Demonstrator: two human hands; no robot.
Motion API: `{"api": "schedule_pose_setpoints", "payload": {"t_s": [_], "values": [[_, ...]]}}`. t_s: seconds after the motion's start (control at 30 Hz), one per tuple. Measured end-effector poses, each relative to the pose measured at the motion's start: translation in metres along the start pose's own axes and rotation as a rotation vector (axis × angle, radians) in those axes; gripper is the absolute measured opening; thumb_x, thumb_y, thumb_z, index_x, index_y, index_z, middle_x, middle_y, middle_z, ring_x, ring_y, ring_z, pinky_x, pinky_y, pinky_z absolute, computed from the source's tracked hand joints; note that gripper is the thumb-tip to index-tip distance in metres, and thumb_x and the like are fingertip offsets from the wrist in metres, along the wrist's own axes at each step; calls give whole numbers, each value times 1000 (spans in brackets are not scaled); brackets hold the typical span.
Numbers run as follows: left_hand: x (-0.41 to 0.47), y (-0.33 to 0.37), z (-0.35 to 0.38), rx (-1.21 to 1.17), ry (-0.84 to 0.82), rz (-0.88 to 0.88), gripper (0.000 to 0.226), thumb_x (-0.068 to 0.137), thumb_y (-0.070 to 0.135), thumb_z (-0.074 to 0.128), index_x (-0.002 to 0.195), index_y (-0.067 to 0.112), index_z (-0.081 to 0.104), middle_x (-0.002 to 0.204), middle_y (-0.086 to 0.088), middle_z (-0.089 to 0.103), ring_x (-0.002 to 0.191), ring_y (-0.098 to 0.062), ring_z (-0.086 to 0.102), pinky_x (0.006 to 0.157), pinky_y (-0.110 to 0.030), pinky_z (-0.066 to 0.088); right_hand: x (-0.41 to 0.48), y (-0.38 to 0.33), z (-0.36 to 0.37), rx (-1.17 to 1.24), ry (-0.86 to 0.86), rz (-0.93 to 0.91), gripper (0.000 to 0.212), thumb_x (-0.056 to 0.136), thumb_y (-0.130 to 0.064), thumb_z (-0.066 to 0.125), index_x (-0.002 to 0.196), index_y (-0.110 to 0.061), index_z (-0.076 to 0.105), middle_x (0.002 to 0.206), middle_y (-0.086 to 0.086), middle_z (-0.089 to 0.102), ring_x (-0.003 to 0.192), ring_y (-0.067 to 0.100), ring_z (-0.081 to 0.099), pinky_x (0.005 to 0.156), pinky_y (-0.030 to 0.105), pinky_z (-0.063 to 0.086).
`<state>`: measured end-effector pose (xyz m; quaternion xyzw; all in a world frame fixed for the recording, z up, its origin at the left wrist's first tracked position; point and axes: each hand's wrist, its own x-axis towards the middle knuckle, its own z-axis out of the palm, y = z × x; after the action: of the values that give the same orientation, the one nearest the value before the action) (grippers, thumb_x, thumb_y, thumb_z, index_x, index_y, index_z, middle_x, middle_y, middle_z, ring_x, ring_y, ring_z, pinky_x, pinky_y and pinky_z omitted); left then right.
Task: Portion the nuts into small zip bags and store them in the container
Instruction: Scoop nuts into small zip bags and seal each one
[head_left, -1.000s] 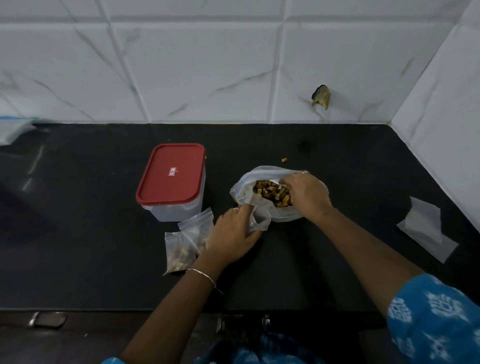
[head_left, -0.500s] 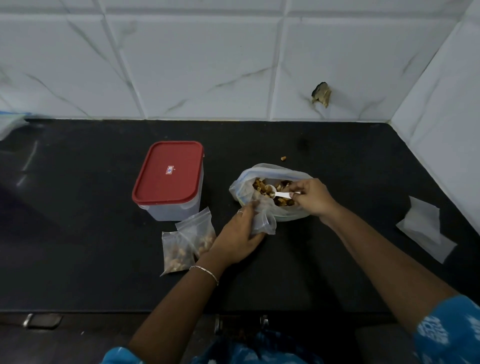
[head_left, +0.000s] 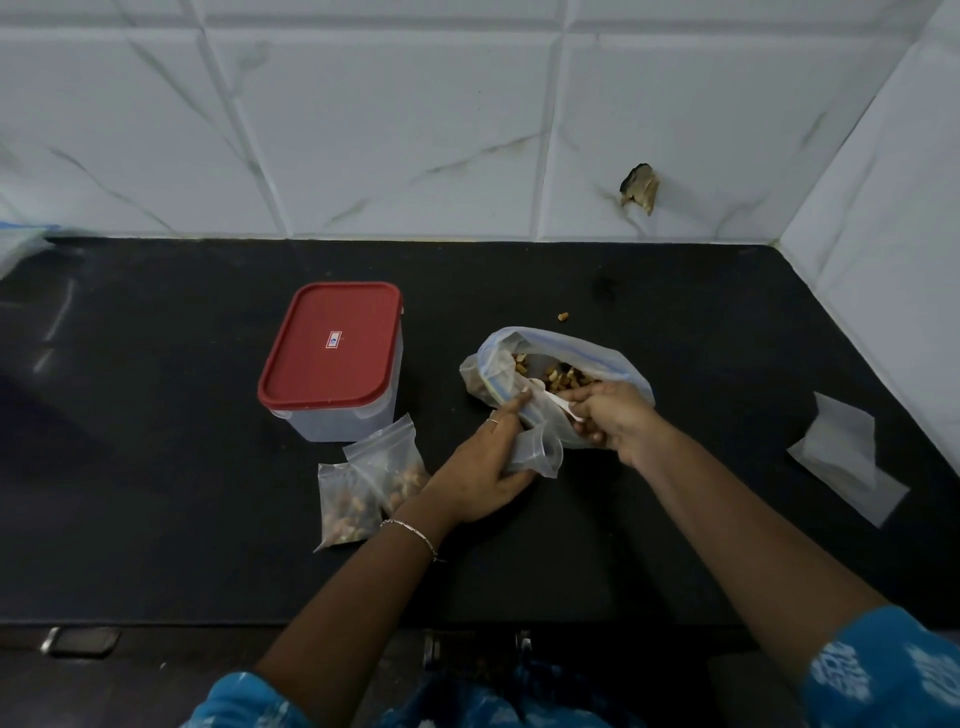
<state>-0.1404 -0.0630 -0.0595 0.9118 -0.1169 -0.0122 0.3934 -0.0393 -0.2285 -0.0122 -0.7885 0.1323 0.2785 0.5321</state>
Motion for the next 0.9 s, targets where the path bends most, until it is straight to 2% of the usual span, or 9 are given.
{"api": "schedule_pose_setpoints", "payload": {"t_s": [0.13, 0.23, 0.3, 0.37, 0.43, 0.5, 0.67, 0.8, 0.9], "values": [[-1, 1, -1, 18, -26, 19, 60, 91, 32, 62, 140, 17, 32, 159, 1, 20, 136, -11, 36, 108, -28, 38, 1, -4, 3, 119, -41, 97, 24, 95, -3, 51, 101, -15, 71, 88, 5, 67, 60, 9, 53, 48, 18, 33], [-4, 2, 0, -14, -13, -31, 70, 89, 34, 64, 145, 18, 27, 152, 3, 31, 129, -9, 43, 103, -22, 39, -1, -7, 4, 215, -94, 150, 21, 96, -7, 51, 97, -16, 71, 85, 2, 67, 59, 7, 50, 48, 16, 33], [-7, 4, 2, -59, 44, -74, 82, 87, 37, 66, 151, 20, 18, 143, 7, 40, 125, -2, 43, 102, -14, 36, -3, -9, 5, 253, -119, 155, 22, 97, -8, 51, 95, -17, 71, 82, 0, 67, 58, 6, 50, 46, 13, 36], [-8, 8, 3, -127, 148, -121, 79, 85, 36, 69, 149, 20, 26, 135, 12, 45, 119, 4, 45, 97, -8, 36, -1, -9, 5, 267, -117, 156, 21, 95, -9, 54, 100, -18, 72, 90, 1, 70, 63, 7, 54, 53, 16, 41], [-7, 12, 4, -201, 277, -161, 66, 82, 33, 73, 138, 21, 42, 129, 12, 53, 114, 4, 51, 95, -14, 43, 1, -8, 4, 270, -105, 160, 20, 94, -11, 56, 102, -18, 73, 102, 3, 72, 72, 9, 59, 60, 20, 45], [-5, 16, 5, -300, 376, -205, 49, 80, 28, 76, 123, 24, 51, 118, 15, 59, 108, 3, 57, 92, -19, 49, -2, -8, 1, 271, -112, 149, 21, 95, -11, 54, 104, -16, 73, 103, 4, 71, 71, 9, 59, 57, 19, 44], [3, 22, 4, -443, 469, -325, 43, 79, 24, 78, 112, 30, 51, 106, 18, 58, 102, -1, 59, 86, -19, 49, -20, -7, -13, 269, -141, 104, 25, 97, -7, 49, 107, -14, 70, 95, 1, 68, 58, 4, 49, 44, 15, 29], [9, 25, 4, -430, 469, -372, 42, 78, 24, 78, 108, 30, 49, 96, 23, 53, 93, 2, 55, 78, -13, 44, -35, -8, -25, 315, -132, 77, 24, 96, -5, 49, 106, -12, 70, 94, 3, 69, 58, 5, 48, 50, 17, 26], [12, 27, 4, -446, 452, -396, 44, 78, 25, 78, 109, 31, 48, 100, 21, 52, 99, -2, 54, 85, -22, 48, -46, -10, -31, 323, -130, 47, 23, 95, -4, 51, 105, -11, 71, 86, 2, 70, 59, 6, 50, 48, 17, 28]]}}
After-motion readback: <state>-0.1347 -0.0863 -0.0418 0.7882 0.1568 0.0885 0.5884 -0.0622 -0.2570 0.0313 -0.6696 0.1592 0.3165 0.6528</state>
